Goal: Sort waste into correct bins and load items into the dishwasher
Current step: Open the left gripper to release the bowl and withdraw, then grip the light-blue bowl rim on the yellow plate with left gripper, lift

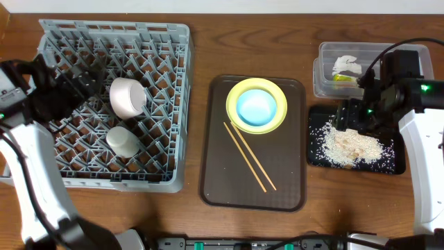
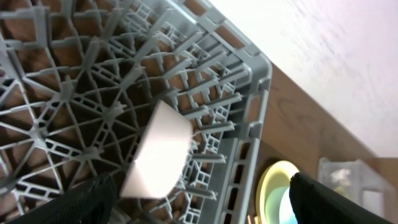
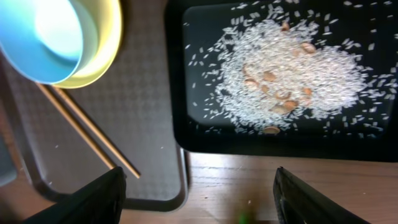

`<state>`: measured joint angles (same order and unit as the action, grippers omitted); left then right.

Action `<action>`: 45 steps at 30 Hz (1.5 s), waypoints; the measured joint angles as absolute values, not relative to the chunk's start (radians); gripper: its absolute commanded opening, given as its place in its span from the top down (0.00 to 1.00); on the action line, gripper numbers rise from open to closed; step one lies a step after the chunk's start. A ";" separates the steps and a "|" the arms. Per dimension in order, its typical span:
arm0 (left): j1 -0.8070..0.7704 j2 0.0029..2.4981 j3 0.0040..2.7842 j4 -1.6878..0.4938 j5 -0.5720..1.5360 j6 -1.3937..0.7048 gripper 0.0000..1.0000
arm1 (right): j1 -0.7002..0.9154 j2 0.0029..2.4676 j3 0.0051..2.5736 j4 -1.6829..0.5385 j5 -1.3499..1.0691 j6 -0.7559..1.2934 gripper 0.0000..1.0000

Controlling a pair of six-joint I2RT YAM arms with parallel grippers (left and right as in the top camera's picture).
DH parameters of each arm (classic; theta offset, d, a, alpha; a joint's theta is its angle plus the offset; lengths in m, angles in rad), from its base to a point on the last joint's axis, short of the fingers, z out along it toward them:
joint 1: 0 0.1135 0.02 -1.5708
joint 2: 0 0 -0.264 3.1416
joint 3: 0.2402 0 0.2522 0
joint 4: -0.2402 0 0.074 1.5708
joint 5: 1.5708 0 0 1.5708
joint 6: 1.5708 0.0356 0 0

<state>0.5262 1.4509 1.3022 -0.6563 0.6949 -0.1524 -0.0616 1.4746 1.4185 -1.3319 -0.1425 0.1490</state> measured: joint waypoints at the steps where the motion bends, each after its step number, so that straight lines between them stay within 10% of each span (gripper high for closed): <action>1: 0.501 1.427 1.302 -0.665 0.672 -0.154 0.10 | -0.062 1.475 1.419 -1.328 -0.137 0.151 0.25; 17: -0.165 1.393 1.458 -0.801 0.276 -0.215 0.09 | -0.169 1.475 1.419 -1.347 -0.110 0.157 0.23; 30: -0.579 1.705 1.478 -0.487 0.129 -0.160 0.09 | -0.241 1.475 1.419 -1.370 -0.104 0.157 0.19; 45: -0.716 2.064 1.478 -0.386 0.123 -0.094 0.25 | -0.241 1.475 1.419 -1.371 -0.104 0.157 0.19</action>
